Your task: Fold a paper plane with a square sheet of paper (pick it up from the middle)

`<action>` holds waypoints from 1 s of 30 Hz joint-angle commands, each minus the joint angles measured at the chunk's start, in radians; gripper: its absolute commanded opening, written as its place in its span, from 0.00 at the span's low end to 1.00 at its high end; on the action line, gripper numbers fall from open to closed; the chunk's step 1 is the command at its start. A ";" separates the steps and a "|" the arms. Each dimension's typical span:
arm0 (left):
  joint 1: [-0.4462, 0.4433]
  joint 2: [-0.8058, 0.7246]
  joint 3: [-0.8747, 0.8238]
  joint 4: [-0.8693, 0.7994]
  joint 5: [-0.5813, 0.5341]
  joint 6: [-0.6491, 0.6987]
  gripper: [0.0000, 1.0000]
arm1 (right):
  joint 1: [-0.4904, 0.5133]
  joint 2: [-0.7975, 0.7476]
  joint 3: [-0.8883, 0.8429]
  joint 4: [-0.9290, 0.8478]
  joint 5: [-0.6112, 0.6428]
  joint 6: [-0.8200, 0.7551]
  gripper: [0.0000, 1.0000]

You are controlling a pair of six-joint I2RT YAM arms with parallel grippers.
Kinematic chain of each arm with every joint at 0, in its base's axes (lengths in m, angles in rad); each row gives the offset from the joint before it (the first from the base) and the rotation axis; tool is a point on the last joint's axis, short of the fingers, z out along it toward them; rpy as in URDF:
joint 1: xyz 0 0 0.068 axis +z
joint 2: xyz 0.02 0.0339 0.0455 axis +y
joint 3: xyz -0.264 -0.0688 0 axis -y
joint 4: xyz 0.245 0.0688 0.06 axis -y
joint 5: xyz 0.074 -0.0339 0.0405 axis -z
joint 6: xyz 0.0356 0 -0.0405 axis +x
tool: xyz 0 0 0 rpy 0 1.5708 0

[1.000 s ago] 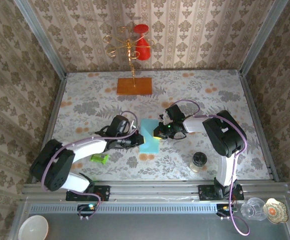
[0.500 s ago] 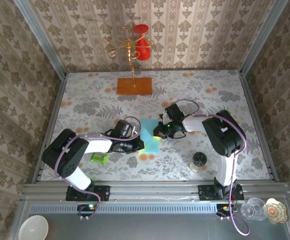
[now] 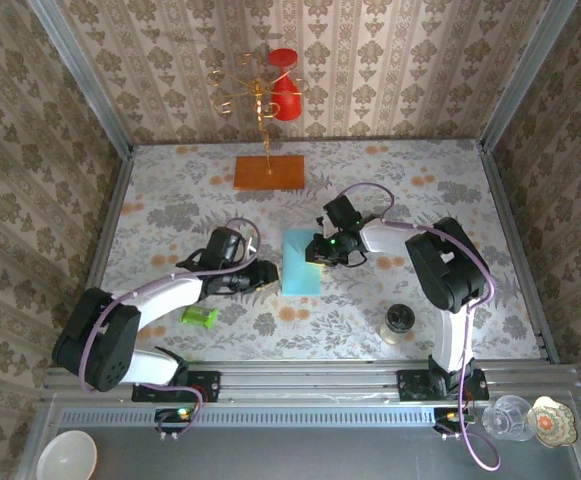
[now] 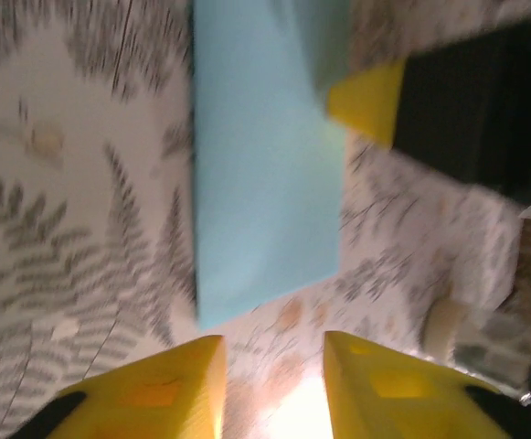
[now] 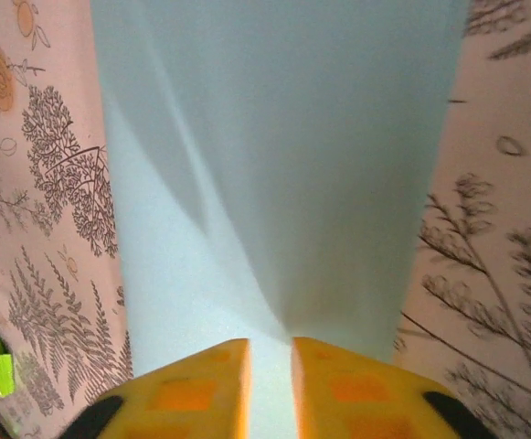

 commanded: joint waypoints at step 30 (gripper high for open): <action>-0.010 0.507 0.332 0.001 -0.055 -0.030 0.40 | 0.008 -0.338 -0.394 0.117 0.022 0.280 0.49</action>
